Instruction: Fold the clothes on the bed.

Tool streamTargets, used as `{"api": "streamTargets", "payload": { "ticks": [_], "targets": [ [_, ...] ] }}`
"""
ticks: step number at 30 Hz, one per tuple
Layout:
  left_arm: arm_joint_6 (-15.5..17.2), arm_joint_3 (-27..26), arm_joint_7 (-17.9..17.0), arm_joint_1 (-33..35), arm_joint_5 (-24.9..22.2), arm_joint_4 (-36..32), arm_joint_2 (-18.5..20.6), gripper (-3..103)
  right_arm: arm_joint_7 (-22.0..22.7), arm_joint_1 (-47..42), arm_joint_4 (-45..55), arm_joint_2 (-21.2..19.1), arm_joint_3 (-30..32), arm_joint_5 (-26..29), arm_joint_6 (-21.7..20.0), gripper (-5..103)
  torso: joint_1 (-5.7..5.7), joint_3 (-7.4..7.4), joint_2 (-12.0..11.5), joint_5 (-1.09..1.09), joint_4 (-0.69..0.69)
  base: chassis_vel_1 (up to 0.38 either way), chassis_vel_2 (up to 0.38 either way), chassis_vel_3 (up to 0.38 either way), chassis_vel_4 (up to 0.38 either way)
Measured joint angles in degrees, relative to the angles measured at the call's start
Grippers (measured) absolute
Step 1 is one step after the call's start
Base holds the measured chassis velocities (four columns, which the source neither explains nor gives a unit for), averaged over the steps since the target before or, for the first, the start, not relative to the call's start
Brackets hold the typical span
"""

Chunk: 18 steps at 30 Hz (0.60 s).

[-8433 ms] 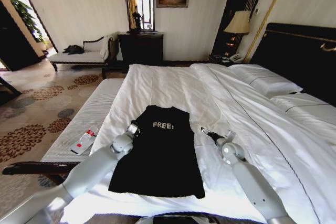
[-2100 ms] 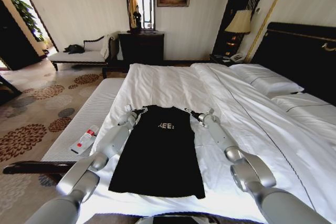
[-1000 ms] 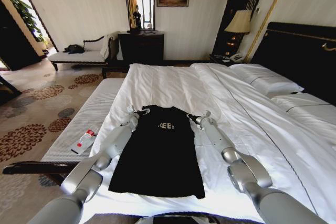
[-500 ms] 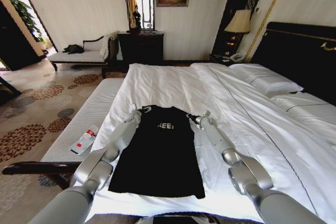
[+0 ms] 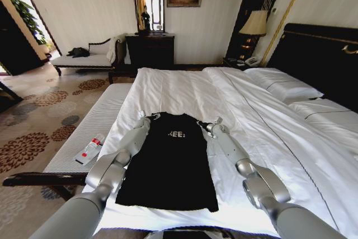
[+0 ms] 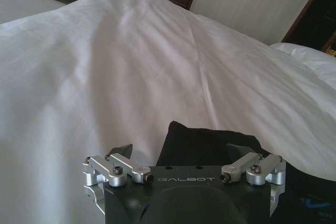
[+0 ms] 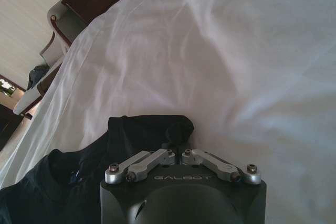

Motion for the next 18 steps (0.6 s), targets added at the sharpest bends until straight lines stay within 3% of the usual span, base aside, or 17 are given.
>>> {"api": "streamTargets", "payload": {
  "ticks": [2,7,9,10,11,16,18],
  "targets": [
    [0.00,-0.19,0.00,-0.01,-0.14,0.35,-0.01,103,0.03,0.12,0.00,0.02,-0.07,0.00,-0.02,0,0.00,0.00,0.00,0.00,-0.01,0.000,0.000,0.000,0.000],
    [-1.13,-0.23,0.65,0.00,0.54,1.36,0.08,91,0.12,0.21,0.04,0.24,-0.27,-0.05,-0.02,0,0.00,0.00,0.00,0.00,-0.01,0.000,0.000,0.000,0.000],
    [-1.75,-0.25,0.97,0.07,0.73,1.64,0.14,81,0.16,0.15,0.08,0.32,-0.37,-0.12,-0.02,0,0.00,0.00,0.00,0.00,0.00,0.000,0.000,0.000,0.000],
    [-1.95,-0.27,1.10,0.10,0.74,1.69,0.14,81,0.17,0.09,0.12,0.32,-0.42,-0.16,-0.02,0,0.00,0.00,0.00,0.00,0.00,0.000,0.000,0.000,0.000],
    [-2.46,-0.29,1.42,0.17,0.75,1.79,0.12,70,0.17,-0.19,0.15,0.30,-0.52,-0.26,-0.03,0,0.00,0.00,0.00,0.01,0.00,0.000,0.000,0.000,0.000],
    [-2.66,-0.15,1.54,0.30,0.75,1.78,0.02,58,0.18,-0.34,0.15,0.29,-0.49,-0.34,-0.02,0,0.00,0.00,0.00,0.01,-0.01,0.000,0.000,0.000,0.000],
    [-2.67,-0.05,1.56,0.34,0.81,1.75,-0.12,47,0.17,-0.39,0.17,0.27,-0.40,-0.35,0.00,0,0.00,0.00,0.00,0.01,-0.01,0.000,0.000,0.000,0.000]
  ]
}}
